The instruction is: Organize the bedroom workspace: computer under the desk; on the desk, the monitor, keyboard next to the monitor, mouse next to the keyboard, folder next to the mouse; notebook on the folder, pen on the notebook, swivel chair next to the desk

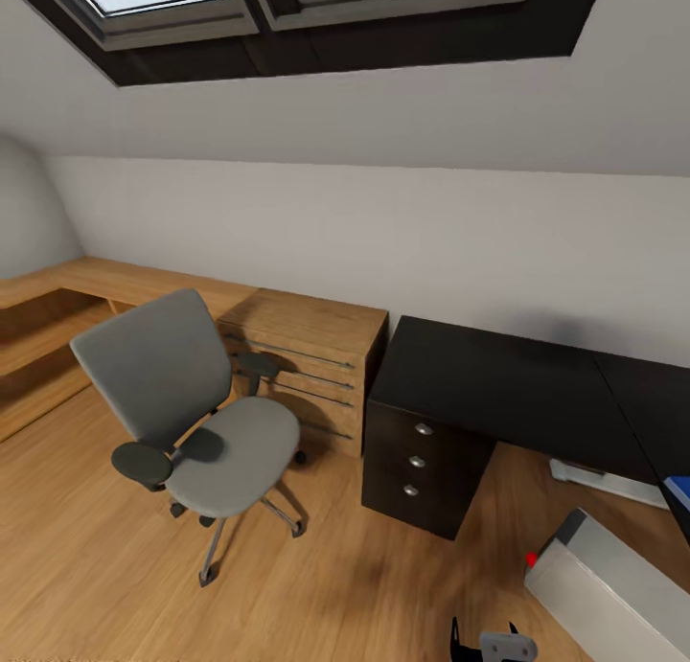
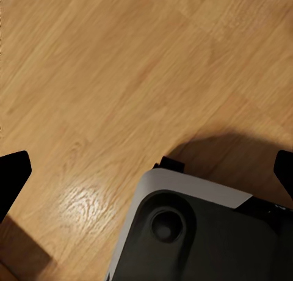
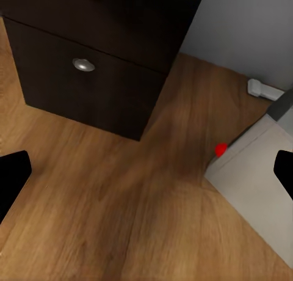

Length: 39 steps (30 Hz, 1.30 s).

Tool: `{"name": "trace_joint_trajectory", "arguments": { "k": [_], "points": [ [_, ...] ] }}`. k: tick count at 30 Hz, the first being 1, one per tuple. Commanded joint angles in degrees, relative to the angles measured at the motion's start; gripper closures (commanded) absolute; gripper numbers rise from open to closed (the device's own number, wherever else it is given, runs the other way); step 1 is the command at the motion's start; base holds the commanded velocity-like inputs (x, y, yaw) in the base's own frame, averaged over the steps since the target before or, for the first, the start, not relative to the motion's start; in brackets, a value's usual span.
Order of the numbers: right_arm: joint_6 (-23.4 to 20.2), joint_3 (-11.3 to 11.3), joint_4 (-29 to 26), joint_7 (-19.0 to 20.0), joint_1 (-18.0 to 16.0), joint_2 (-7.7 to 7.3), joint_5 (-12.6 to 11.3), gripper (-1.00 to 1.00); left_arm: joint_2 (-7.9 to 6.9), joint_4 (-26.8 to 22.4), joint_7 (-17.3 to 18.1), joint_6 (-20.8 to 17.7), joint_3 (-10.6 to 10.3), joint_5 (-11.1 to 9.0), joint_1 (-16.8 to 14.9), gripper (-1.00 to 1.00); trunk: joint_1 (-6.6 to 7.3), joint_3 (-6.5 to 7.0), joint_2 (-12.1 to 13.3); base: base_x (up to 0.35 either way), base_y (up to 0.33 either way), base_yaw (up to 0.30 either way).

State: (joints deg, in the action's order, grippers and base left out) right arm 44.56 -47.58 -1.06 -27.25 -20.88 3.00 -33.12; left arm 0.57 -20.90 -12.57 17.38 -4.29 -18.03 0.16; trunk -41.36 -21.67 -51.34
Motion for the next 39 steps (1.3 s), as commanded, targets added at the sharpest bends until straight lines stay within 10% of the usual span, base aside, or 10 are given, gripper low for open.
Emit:
{"name": "trace_joint_trajectory", "arguments": {
  "k": [1,21,29,39],
  "points": [
    [0.1,-0.5,0.0,-0.4,0.0,0.0,-0.1,-1.0,-0.04,-0.1,-0.4,0.1,-0.5,-0.3,0.0,-1.0,-0.01,0.01,0.0,-0.009,0.0,0.144],
    [0.4,-0.6,0.0,-0.4,0.0,0.05,0.3,-1.0,-0.05,0.0,-0.4,0.1,-0.4,-0.4,0.0,-1.0,-0.01,1.43,0.0,-0.279,0.0,0.176],
    [0.4,-0.6,2.1,-0.6,0.2,-0.01,10.0,-1.0,-0.04,0.2,-0.4,0.1,-0.5,-0.4,0.0,-1.0,-0.01,1.49,0.0,-0.025,0.0,0.269],
    [0.4,-0.6,2.3,-0.7,0.4,-0.01,11.3,-1.0,-0.04,0.8,-0.4,0.1,-0.5,-0.3,0.0,-1.0,-0.01,1.5,0.0,-0.001,0.0,0.279]
  ]
}}
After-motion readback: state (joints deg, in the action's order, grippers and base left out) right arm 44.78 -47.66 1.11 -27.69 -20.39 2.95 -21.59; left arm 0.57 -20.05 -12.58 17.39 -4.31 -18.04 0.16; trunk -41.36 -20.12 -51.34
